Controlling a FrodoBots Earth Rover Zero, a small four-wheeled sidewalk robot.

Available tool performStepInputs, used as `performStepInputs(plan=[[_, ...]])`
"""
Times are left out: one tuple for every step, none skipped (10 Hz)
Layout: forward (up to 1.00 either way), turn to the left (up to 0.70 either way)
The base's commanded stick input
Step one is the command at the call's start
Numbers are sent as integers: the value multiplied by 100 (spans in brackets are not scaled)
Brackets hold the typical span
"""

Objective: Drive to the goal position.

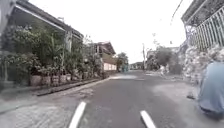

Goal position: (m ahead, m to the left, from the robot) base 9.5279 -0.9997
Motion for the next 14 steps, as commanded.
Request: performStepInputs(plan=[[70,0],[70,0],[70,0],[70,0],[70,0],[70,0],[70,0],[70,0],[70,0],[70,-4],[70,-29],[70,-35],[70,-35],[70,-35]])
